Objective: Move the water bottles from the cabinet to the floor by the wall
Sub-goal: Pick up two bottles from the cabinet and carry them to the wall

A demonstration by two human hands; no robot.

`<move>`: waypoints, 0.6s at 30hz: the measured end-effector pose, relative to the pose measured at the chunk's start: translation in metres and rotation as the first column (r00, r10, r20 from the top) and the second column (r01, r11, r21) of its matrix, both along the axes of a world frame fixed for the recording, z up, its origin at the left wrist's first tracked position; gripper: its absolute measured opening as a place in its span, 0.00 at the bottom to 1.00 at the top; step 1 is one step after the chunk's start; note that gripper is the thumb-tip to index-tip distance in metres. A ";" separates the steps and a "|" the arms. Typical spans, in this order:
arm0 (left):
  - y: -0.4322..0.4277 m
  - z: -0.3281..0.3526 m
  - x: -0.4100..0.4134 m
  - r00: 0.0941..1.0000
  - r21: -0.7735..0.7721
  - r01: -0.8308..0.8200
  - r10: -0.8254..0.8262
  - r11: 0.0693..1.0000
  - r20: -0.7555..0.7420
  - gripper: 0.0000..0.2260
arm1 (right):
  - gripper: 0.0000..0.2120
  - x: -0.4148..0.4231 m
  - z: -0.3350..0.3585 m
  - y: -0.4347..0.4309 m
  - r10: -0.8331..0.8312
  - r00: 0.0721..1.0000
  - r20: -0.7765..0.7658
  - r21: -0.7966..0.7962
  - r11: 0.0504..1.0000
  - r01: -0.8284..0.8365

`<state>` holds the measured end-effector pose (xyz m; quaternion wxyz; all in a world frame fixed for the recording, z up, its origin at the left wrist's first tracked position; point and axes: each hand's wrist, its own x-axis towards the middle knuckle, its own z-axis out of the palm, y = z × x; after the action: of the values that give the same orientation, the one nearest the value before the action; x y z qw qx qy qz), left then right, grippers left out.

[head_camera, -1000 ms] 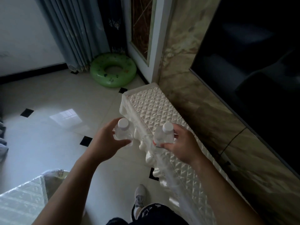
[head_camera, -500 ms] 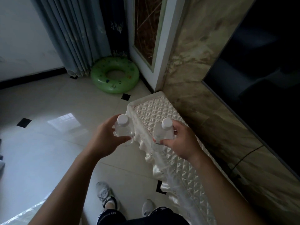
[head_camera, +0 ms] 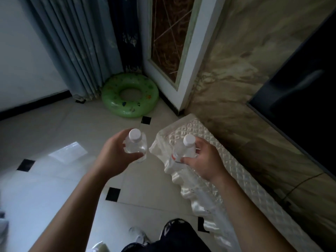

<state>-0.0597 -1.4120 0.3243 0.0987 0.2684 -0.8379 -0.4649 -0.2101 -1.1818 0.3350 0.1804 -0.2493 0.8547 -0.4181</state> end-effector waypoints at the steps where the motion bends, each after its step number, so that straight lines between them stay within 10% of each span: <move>1: -0.014 -0.002 0.001 1.000 0.005 -0.003 0.003 1.000 0.004 0.33 | 0.29 0.001 0.001 -0.014 0.001 1.000 -0.001 -0.006 1.000 -0.001; 18: -0.253 -0.013 -0.028 0.991 0.042 -0.136 0.136 0.990 0.017 0.32 | 0.28 -0.064 -0.017 -0.288 0.131 0.991 0.012 0.008 0.991 -0.131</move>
<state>-0.0878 -1.6655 0.3111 0.1183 0.3302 -0.8081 -0.4732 -0.2740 -1.4699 0.3176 0.2137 -0.3017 0.8373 -0.4028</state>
